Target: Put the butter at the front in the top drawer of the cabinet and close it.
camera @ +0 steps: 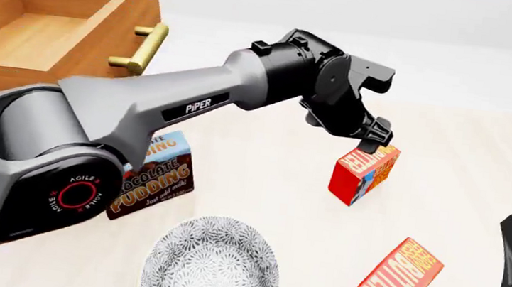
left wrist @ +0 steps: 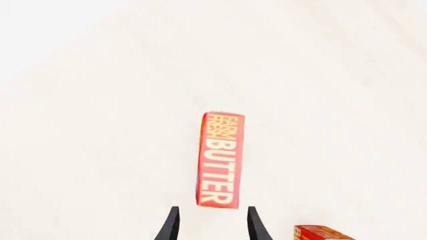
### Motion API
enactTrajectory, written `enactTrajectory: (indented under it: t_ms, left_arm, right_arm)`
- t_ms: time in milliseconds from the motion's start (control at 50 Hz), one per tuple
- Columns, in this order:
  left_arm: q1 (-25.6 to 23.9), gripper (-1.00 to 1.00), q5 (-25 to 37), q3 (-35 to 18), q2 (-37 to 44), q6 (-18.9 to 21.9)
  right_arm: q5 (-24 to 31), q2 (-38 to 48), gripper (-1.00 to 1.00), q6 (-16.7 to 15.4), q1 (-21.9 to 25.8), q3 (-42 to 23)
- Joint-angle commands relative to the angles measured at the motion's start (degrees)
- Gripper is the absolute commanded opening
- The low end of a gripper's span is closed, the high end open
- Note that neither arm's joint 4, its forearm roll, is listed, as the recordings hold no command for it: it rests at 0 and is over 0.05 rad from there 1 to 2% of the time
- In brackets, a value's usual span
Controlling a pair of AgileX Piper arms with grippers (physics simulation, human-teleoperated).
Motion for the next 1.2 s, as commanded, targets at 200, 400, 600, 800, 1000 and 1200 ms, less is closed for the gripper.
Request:
enactTrajectory:
  t_ms: [200, 400, 600, 800, 1000, 1200]
  left_arm:
    - [-0.50, 1.00, 5.07, -10.65, 8.12, 1.07]
    - [-0.74, 1.00, 8.41, -17.33, 12.72, 1.34]
    - [-1.23, 1.00, 11.72, -23.48, 16.97, 1.56]
    - [-1.22, 1.00, 12.75, -25.69, 18.98, 1.48]
    - [-1.39, 1.00, 11.89, -25.06, 19.63, 0.93]
    - [-1.10, 1.00, 12.30, -26.57, 21.40, 0.25]
  right_arm:
    - [-0.08, 0.01, 1.00, -0.06, 0.01, 0.07]
    - [-0.07, 0.01, 1.00, -0.06, 0.02, 0.07]
    - [-0.08, 0.01, 1.00, -0.06, 0.02, 0.07]
    - [-0.09, 0.01, 1.00, -0.05, 0.02, 0.07]
    - [-0.08, 0.01, 1.00, -0.05, 0.01, 0.07]
    - [-0.09, 0.01, 1.00, -0.06, 0.01, 0.07]
